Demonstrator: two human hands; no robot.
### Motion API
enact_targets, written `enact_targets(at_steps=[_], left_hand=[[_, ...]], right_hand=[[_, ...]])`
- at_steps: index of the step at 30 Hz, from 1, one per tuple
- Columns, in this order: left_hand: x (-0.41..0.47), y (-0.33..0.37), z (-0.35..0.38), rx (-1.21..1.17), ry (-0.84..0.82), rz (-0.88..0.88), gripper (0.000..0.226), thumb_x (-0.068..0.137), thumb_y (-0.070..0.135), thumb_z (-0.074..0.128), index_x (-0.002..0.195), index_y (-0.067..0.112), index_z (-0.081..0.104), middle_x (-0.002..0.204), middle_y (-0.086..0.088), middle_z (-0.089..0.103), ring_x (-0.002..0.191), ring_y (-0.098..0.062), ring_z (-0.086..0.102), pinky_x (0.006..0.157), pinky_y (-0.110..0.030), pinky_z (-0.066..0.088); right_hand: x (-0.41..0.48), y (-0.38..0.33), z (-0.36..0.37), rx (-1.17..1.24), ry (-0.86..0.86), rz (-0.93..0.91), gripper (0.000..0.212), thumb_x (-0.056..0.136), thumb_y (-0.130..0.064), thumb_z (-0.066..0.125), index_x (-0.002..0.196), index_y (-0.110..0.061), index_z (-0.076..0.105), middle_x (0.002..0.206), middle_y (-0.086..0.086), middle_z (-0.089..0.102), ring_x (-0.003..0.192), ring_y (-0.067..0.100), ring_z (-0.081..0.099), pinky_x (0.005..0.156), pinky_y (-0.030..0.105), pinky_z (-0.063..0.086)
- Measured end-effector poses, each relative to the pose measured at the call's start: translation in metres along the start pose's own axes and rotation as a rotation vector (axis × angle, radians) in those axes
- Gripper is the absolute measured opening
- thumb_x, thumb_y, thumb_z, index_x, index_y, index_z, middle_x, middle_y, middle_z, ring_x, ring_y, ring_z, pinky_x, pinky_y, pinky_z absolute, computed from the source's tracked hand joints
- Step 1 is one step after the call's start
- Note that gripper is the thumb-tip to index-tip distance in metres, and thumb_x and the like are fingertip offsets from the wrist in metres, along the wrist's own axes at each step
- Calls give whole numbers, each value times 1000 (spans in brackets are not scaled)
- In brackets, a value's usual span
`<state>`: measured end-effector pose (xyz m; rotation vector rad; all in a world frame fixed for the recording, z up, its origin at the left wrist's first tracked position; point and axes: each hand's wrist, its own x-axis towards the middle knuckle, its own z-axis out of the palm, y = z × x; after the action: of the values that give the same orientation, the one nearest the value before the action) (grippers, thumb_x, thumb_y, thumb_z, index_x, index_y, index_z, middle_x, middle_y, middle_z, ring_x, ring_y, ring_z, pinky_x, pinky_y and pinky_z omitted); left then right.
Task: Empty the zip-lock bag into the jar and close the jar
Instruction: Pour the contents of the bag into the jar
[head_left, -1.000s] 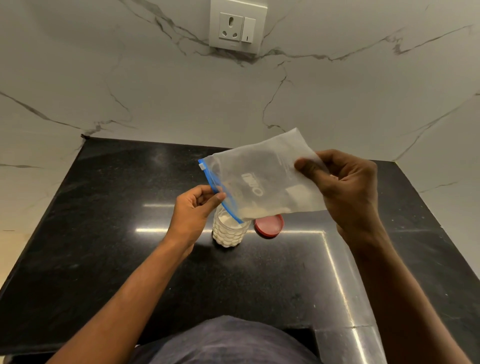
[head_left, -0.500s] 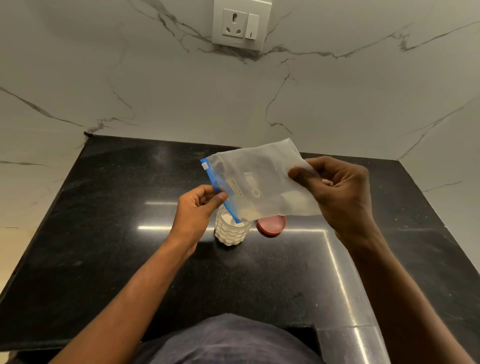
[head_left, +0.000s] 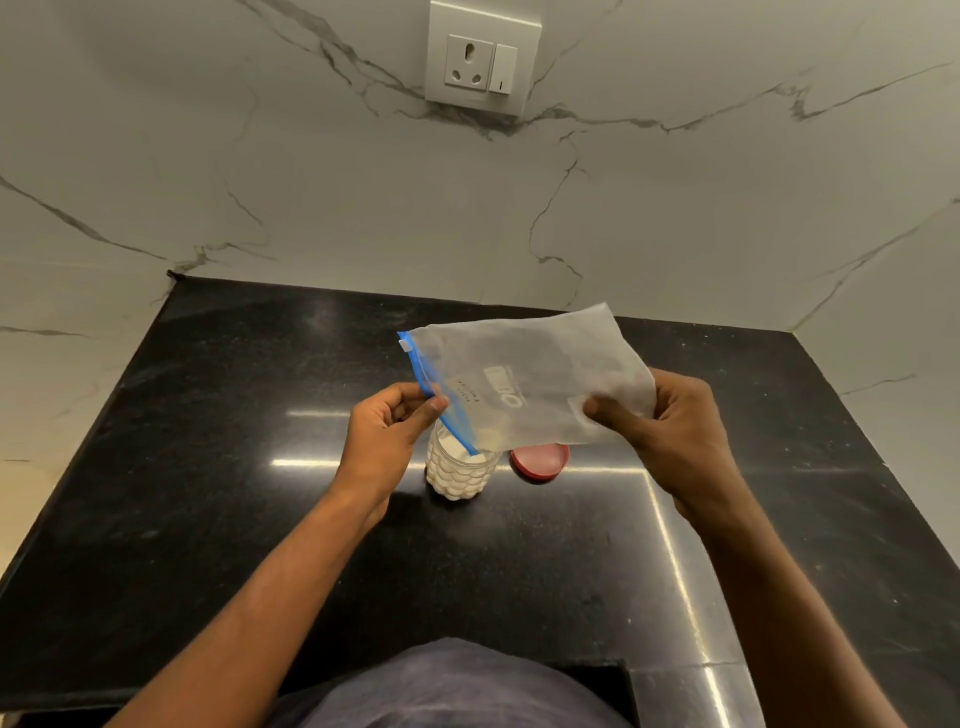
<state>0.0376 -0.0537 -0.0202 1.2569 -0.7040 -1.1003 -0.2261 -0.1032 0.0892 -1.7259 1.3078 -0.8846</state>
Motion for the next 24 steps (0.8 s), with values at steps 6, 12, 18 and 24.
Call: enact_targets(at_steps=[6, 12, 18, 24], left_hand=[[-1, -1, 1, -4, -6, 10, 17, 96, 8, 74, 112, 15, 76, 107, 7, 83, 104, -6, 77, 80, -13, 59], [0, 0, -1, -25, 14, 2, 17, 95, 10, 76, 110, 17, 77, 107, 6, 83, 103, -6, 78, 78, -12, 58], [-1, -1, -1, -10, 4, 5, 17, 95, 9, 75, 112, 16, 76, 108, 5, 83, 105, -7, 78, 80, -13, 59], [-1, 0, -1, -16, 6, 8, 17, 95, 10, 75, 110, 17, 77, 107, 4, 83, 104, -7, 78, 80, -13, 59]], right_hand=[[-7, 4, 14, -33, 110, -97, 31, 81, -39, 78, 99, -14, 77, 95, -5, 78, 85, 13, 77, 76, 36, 66], [-5, 10, 14, -26, 107, -186, 13, 83, -28, 83, 87, -17, 76, 86, -4, 77, 75, 15, 74, 63, 26, 62], [-3, 12, 15, -17, 89, -186, 11, 94, -24, 74, 100, -17, 78, 93, -10, 78, 79, 6, 75, 67, 18, 58], [-1, 16, 12, 3, 145, -183, 14, 92, -29, 77, 92, -15, 75, 88, -2, 76, 76, 10, 72, 62, 19, 56]])
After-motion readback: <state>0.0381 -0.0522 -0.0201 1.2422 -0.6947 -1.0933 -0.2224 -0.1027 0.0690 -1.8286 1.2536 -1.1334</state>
